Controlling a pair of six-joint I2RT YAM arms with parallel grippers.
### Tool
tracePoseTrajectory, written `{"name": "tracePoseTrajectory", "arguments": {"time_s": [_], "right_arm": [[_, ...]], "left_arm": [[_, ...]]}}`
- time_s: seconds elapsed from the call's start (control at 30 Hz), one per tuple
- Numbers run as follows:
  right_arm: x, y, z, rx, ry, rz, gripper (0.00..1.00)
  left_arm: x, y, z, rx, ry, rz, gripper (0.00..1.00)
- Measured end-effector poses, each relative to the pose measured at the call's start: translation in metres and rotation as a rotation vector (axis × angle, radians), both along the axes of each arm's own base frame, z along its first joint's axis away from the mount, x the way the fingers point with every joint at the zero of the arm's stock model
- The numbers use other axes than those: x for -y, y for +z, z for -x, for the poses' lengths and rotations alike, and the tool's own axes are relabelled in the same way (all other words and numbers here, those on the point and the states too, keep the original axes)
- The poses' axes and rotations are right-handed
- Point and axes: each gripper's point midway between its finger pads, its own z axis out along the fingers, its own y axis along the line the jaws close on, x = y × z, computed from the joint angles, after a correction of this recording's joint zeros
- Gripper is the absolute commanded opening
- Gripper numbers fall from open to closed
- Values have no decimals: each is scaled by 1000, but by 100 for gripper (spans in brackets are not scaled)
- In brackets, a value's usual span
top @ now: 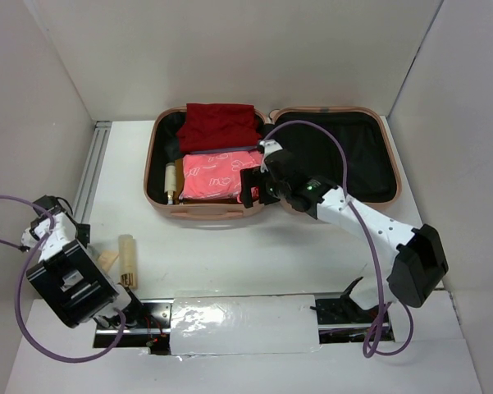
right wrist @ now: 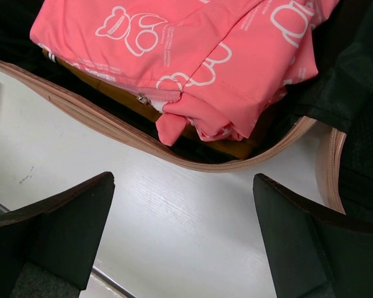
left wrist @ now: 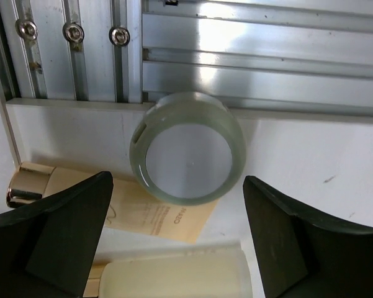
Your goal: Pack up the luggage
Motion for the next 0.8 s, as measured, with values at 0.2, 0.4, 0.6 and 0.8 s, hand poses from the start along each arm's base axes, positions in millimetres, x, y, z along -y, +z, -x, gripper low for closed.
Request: {"name": "tracePoseTrajectory", "arguments": {"time_s": [0.2, 0.4, 0.6, 0.8], "right_arm": [[-7, 1, 0, -1, 20, 18, 100], [-11, 1, -1, 4, 32, 28, 100], [-15, -1, -2, 6, 38, 37, 100], [-13, -1, -3, 13, 29, 43, 100]], "left_arm": [[-11, -14, -1, -15, 13, 26, 99], [-16, -18, -3, -16, -3, 25, 99], [-19, -19, -10, 12, -54, 16, 71], [-13, -18, -13, 49, -121, -3, 42]]}}
